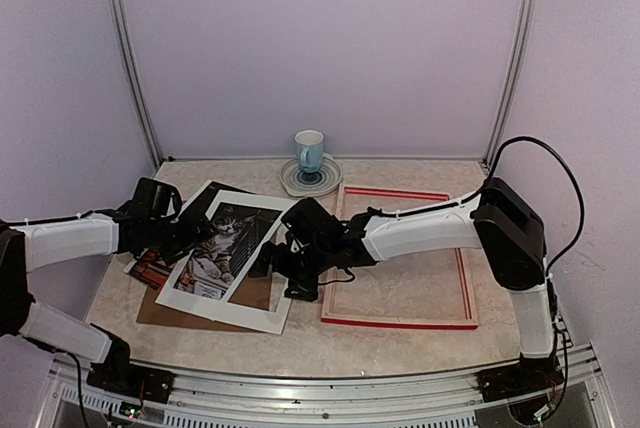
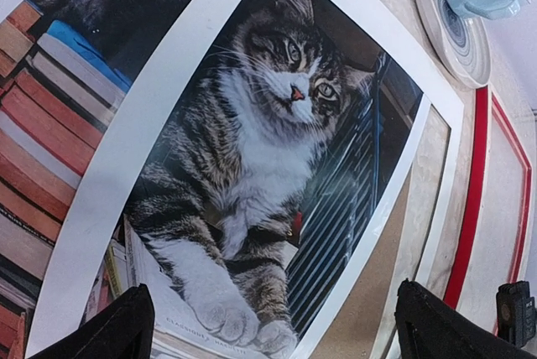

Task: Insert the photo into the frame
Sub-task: Pick up the mat board from the photo.

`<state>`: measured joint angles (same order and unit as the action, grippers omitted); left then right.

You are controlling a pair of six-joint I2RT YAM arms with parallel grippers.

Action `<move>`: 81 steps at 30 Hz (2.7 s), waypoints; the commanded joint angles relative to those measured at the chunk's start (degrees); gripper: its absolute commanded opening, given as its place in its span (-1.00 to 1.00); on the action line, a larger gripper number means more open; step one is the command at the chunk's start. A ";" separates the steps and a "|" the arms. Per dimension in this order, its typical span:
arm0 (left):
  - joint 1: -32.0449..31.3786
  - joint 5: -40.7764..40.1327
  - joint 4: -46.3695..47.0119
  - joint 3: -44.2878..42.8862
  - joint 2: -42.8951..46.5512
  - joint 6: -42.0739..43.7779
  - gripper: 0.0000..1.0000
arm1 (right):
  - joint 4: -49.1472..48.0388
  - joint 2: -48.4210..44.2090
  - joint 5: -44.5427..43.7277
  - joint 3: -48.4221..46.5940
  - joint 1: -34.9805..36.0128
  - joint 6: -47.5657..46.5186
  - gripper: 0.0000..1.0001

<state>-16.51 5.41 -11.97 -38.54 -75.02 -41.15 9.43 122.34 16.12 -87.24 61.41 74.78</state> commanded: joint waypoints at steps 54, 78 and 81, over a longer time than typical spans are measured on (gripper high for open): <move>-0.47 -10.24 -3.95 -0.48 -3.49 -2.19 0.98 | -4.84 -1.75 -5.12 9.63 2.27 8.98 0.98; -0.11 -10.04 -4.52 0.40 -9.79 -2.63 0.98 | -11.02 -2.78 -2.52 12.80 1.01 8.20 0.98; -0.11 -9.89 -4.47 0.48 -9.71 -2.54 0.98 | -13.61 -2.45 -1.73 13.50 1.00 8.31 0.98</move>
<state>-16.82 -4.97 -15.90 -38.89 -83.53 -44.10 -2.79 119.77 13.52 -75.79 62.83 83.44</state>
